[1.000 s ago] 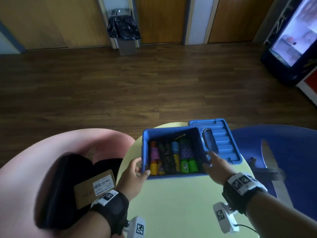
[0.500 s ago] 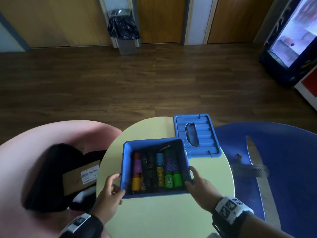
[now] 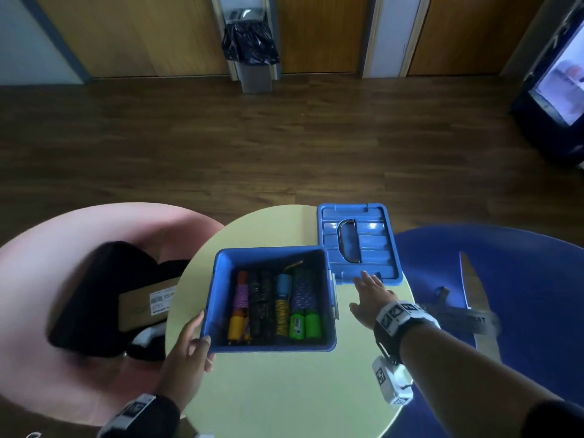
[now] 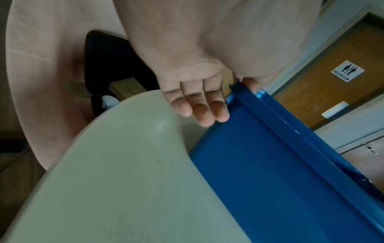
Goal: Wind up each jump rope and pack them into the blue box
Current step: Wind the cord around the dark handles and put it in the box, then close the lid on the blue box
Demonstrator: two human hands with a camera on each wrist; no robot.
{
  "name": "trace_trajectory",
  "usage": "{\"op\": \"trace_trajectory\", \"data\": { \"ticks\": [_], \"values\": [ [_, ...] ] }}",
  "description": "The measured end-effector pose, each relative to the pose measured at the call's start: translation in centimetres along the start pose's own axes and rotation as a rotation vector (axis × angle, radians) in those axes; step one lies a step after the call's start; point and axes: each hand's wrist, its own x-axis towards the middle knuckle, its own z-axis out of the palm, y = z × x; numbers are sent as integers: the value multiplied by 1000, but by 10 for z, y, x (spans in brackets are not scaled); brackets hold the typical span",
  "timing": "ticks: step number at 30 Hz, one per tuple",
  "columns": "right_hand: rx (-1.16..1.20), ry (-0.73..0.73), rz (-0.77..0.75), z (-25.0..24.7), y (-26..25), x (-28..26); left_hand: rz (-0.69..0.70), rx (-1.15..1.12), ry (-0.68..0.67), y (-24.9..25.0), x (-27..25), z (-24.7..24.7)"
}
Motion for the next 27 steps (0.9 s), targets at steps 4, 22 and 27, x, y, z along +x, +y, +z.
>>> {"op": "trace_trajectory", "data": {
  "ticks": [4, 22, 27],
  "values": [
    [2, -90, 10, 15, 10, 5, -10, 43, -37, -1, -1, -6],
    [282, 200, 96, 85, 43, -117, 0, 52, -62, 2, 1, -6],
    [644, 250, 592, 70, 68, -105, -32, 76, -39, -5, 5, -4]
  ]
}}
